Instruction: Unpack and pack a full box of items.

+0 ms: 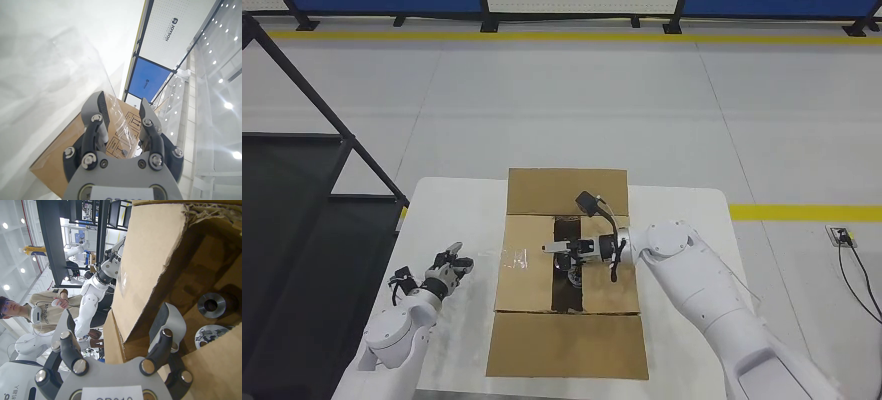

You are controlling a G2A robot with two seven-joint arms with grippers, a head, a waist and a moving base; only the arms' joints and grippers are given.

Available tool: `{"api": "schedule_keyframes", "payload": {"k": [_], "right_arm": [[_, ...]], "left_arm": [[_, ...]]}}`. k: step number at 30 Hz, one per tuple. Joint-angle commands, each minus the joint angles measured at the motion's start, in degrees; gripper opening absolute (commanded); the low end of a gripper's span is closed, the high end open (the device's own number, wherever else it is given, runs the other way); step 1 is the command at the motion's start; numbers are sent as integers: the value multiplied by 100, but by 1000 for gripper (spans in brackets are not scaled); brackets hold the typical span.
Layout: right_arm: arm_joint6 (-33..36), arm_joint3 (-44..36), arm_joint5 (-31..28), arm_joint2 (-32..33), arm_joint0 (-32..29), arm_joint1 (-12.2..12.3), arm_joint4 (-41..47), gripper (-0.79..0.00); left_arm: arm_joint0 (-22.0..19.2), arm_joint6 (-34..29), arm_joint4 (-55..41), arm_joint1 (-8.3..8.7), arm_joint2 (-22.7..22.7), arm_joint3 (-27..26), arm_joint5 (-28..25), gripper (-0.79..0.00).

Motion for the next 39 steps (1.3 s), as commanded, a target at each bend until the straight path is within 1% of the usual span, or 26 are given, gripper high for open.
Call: {"api": "schedule_keyframes", "payload": {"k": [1, 3, 9, 14, 20, 28, 29, 30, 31, 32, 34, 35, 37, 39], "right_arm": [[2, 6, -5, 5, 9, -5, 2, 0], [3, 16, -10, 11, 18, -9, -1, 0], [12, 56, -17, 21, 37, -24, -6, 0], [18, 110, -21, 24, 49, -44, 8, 0], [-16, 208, 8, 0, 85, -76, -44, 0], [-361, 305, 107, -106, 135, -141, -328, 0], [-389, 306, 118, -120, 136, -152, -351, -34], [-393, 310, 121, -127, 136, -162, -355, -163], [-420, 328, 127, -135, 144, -169, -378, -336], [-450, 341, 143, -146, 151, -178, -404, -431], [-458, 354, 147, -158, 157, -197, -416, -523], [-478, 367, 146, -165, 162, -206, -430, -610], [-510, 380, 149, -183, 168, -226, -460, -717], [-537, 398, 141, -200, 177, -245, -492, -785]], "left_arm": [[-21, 10, -16, -5, -8, 24, 23, -453], [-36, 19, 0, -8, -11, 36, 27, -499], [-30, 55, 83, -12, -37, 0, -8, -542], [40, 109, 166, -15, -63, -90, -66, -557], [100, 132, 163, -23, -107, -167, -110, -557], [218, 129, 87, -33, -193, -304, -180, -573], [240, 128, 74, -35, -203, -330, -190, -576], [264, 122, 59, -37, -212, -356, -201, -579], [287, 127, 63, -37, -221, -379, -213, -588], [308, 124, 60, -38, -227, -403, -221, -594], [350, 142, 42, -43, -244, -440, -240, -597], [372, 151, 28, -45, -255, -464, -259, -597], [419, 157, 6, -48, -277, -514, -284, -600], [464, 159, 5, -50, -296, -564, -300, -603]]}}
